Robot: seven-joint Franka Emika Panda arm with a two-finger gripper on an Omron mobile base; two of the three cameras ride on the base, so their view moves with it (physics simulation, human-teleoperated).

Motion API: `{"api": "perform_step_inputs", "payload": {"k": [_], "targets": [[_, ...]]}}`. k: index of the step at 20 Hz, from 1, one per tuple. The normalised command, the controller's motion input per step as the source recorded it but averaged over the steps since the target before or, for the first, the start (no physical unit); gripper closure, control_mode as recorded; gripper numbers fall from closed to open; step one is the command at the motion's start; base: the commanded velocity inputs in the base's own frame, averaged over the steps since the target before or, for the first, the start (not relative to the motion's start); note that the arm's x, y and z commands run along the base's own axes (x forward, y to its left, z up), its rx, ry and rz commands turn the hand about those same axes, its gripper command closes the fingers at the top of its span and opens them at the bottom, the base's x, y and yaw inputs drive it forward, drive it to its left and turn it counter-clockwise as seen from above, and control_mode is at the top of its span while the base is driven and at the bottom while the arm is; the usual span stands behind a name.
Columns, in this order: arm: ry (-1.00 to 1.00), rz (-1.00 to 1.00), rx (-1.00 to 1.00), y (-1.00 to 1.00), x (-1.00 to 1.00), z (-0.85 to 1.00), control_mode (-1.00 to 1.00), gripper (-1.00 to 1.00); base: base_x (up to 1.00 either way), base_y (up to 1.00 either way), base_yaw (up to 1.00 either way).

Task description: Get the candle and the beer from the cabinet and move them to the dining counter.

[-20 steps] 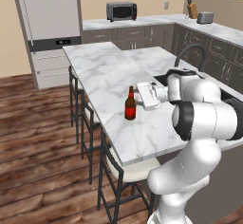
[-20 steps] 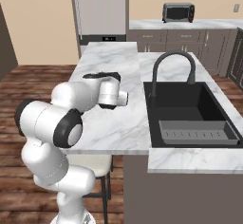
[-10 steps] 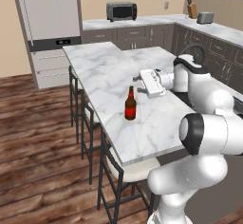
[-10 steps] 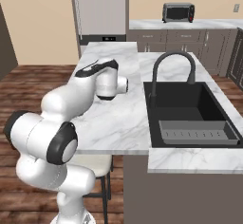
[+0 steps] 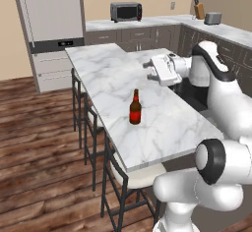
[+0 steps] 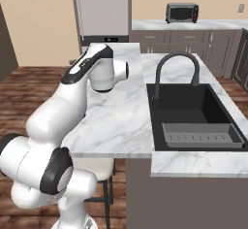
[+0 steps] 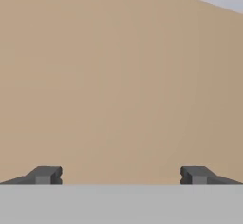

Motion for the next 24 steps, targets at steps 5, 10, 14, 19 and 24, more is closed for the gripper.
{"api": "perform_step_inputs", "payload": {"k": [5,10,14,19,24], "targets": [[0.00,-0.15,-0.01,-0.07,-0.63,0.76,-1.00,-1.00,0.00,0.00,0.00],[0.01,-0.28,0.00,-0.21,-0.90,0.57,-1.00,-1.00,0.00,0.00,0.00],[0.08,-0.38,0.00,-0.27,-0.80,0.37,-1.00,-1.00,0.00,0.00,0.00],[0.10,-0.40,0.00,-0.20,-0.73,0.29,-1.00,-1.00,0.00,0.00,0.00],[0.17,-0.40,0.00,-0.15,-0.67,0.24,-1.00,-1.00,0.00,0.00,0.00]]}}
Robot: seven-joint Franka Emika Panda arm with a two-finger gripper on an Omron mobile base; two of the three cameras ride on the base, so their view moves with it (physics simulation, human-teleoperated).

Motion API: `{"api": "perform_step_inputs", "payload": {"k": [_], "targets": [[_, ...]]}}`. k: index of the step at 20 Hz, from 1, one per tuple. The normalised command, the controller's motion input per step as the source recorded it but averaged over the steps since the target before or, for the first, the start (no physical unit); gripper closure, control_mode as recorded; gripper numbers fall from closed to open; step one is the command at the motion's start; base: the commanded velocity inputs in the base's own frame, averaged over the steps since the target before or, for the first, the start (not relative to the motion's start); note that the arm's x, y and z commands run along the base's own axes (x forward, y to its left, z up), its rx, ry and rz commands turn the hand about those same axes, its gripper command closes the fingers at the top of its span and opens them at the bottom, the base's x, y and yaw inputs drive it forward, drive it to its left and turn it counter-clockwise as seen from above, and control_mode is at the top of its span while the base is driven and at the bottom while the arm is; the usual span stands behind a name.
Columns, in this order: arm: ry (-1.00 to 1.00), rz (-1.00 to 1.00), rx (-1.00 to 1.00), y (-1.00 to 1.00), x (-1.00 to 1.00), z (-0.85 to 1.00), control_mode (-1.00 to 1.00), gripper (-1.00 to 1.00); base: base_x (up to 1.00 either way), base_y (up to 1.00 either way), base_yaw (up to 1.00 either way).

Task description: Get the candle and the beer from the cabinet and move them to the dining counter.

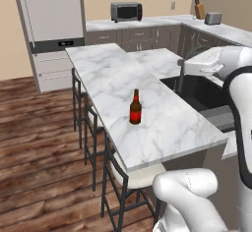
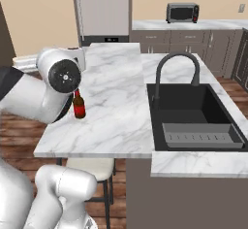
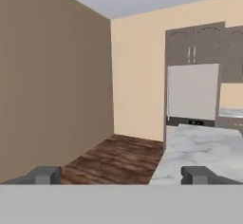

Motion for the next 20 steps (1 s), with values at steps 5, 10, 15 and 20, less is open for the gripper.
{"api": "perform_step_inputs", "payload": {"k": [5,10,15,20], "targets": [[0.21,-0.38,0.00,-0.12,-0.69,0.14,-1.00,-1.00,0.00,0.00,0.00],[0.19,-0.37,-0.01,-0.09,-0.77,0.05,-1.00,-1.00,0.00,0.00,0.00],[0.09,-0.30,-0.02,-0.03,-0.76,-0.01,-1.00,-1.00,0.00,0.00,0.00],[0.00,-0.02,0.00,0.00,-0.07,-0.01,-1.00,-1.00,0.00,0.00,0.00]]}}
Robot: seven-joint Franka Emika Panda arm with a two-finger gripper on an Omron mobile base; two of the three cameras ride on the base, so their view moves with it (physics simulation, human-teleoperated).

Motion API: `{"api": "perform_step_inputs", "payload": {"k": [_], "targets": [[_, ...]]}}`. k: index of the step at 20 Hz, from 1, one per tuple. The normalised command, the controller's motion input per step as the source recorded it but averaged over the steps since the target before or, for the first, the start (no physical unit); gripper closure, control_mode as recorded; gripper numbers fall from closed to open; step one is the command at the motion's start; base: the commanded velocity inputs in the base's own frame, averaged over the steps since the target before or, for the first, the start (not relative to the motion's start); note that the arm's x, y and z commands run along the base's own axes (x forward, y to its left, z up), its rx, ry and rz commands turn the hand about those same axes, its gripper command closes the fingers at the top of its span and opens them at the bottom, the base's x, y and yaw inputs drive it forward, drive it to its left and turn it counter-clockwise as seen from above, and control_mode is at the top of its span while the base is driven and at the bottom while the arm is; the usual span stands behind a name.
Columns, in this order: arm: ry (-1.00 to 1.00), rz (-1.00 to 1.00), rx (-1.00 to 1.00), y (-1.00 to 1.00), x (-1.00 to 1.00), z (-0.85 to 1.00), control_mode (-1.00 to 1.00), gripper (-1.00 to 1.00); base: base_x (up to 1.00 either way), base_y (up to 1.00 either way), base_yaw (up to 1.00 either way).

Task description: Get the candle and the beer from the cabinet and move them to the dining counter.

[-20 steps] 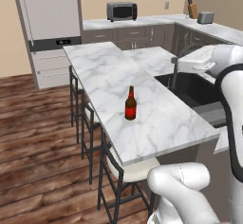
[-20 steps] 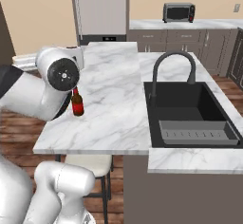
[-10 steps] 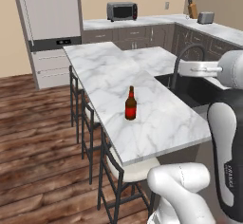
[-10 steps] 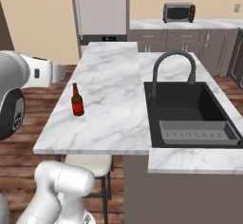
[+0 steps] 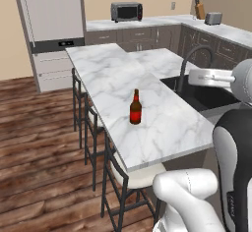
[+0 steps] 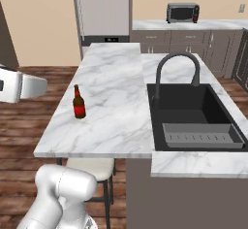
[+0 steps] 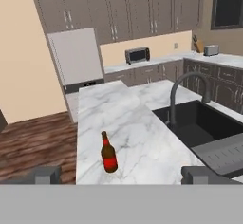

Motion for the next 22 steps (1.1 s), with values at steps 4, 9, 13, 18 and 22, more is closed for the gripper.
{"api": "perform_step_inputs", "payload": {"k": [4,9,13,18,22], "targets": [[-0.03,-0.01,0.00,0.00,-0.09,-0.01,-1.00,-1.00,0.00,0.00,0.00],[0.00,0.00,0.00,0.00,0.00,0.00,1.00,-1.00,-0.63,-0.51,-0.28],[0.00,0.00,0.00,0.00,0.00,0.00,1.00,-1.00,-0.38,-0.50,-0.50],[0.00,0.00,0.00,0.00,0.00,0.00,1.00,-1.00,-0.08,-0.35,-0.60],[0.00,0.00,0.00,0.00,0.00,0.00,1.00,-1.00,0.00,-0.08,-0.66]]}}
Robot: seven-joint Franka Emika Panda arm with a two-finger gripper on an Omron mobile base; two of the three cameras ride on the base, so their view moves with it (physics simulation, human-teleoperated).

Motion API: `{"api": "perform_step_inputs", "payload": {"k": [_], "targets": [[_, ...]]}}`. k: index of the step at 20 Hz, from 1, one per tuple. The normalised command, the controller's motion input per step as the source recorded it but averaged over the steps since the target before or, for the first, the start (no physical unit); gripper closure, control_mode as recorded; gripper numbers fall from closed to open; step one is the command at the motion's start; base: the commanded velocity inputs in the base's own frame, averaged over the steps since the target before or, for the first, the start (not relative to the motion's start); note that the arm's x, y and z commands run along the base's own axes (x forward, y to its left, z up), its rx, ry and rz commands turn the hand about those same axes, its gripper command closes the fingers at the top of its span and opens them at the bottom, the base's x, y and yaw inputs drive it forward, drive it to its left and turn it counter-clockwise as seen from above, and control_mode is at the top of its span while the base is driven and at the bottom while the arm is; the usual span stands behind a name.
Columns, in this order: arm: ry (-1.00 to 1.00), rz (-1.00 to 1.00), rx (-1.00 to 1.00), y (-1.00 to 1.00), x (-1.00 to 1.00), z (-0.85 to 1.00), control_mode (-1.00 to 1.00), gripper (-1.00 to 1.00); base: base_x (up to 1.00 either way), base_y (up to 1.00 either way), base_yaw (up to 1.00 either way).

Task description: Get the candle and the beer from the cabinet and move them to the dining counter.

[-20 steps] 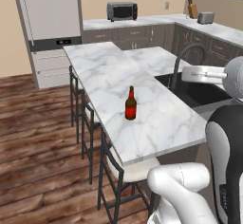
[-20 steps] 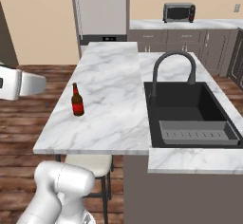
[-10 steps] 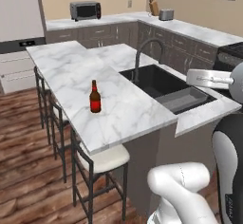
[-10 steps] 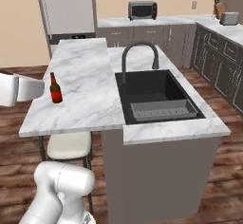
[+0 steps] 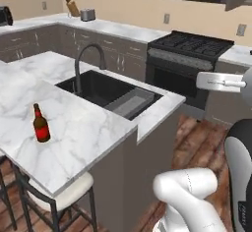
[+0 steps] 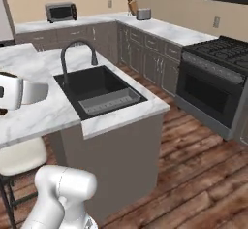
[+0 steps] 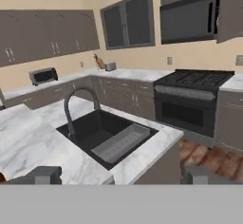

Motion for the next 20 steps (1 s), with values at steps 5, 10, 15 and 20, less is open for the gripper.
{"api": "perform_step_inputs", "payload": {"k": [5,10,15,20], "targets": [[0.00,0.00,0.00,0.00,0.00,0.00,1.00,-1.00,0.01,-0.06,-0.68],[0.00,0.00,0.00,0.00,0.00,0.00,1.00,-1.00,0.28,-0.04,-0.62],[0.00,0.00,0.00,0.00,0.00,0.00,1.00,-1.00,0.65,0.00,-0.47],[0.00,0.00,0.00,0.00,0.00,0.00,1.00,-1.00,0.89,0.00,-0.38]]}}
